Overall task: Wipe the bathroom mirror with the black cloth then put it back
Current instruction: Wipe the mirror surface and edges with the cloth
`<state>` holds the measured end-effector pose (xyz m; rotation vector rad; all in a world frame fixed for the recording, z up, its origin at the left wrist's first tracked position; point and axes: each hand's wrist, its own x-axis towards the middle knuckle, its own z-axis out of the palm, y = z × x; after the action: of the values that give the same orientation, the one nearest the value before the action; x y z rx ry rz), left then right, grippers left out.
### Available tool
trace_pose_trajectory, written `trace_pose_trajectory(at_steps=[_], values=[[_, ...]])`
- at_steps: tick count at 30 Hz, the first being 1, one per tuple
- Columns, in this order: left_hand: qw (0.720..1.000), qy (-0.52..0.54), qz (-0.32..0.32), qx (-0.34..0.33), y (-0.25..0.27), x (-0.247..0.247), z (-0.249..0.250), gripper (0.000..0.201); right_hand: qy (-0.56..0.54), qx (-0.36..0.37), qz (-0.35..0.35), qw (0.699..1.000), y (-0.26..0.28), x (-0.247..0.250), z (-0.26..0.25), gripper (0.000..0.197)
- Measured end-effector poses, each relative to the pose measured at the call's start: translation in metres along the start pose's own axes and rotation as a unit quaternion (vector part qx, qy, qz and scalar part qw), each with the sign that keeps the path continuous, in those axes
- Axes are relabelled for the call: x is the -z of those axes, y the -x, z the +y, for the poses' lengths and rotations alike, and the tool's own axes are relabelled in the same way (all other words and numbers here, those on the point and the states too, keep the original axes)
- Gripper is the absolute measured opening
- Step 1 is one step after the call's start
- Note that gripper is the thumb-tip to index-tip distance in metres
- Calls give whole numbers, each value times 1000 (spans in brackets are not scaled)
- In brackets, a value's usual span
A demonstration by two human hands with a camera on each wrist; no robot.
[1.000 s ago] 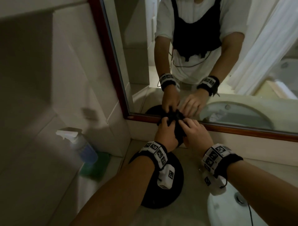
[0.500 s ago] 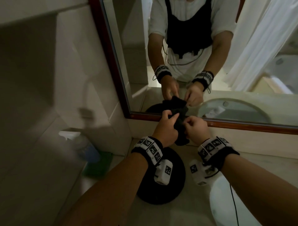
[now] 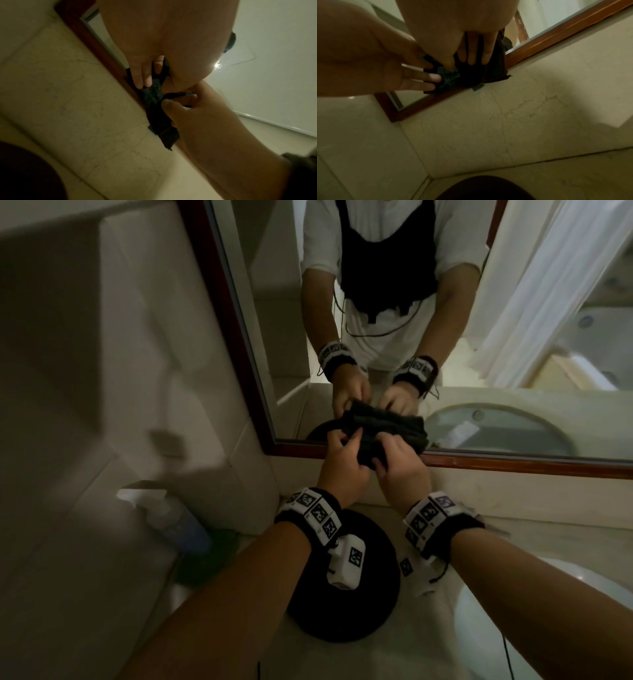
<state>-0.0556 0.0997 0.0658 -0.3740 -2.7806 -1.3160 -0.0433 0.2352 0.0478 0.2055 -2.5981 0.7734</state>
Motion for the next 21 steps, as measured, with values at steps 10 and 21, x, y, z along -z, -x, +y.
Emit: trace_pose_trajectory(at_steps=[10, 21], values=[[991, -72, 71, 83, 0, 24, -29, 39, 159, 50, 6, 986, -5, -17, 1, 44], [943, -329, 9, 53, -8, 34, -47, 43, 223, -33, -34, 974, 13, 22, 48, 40]])
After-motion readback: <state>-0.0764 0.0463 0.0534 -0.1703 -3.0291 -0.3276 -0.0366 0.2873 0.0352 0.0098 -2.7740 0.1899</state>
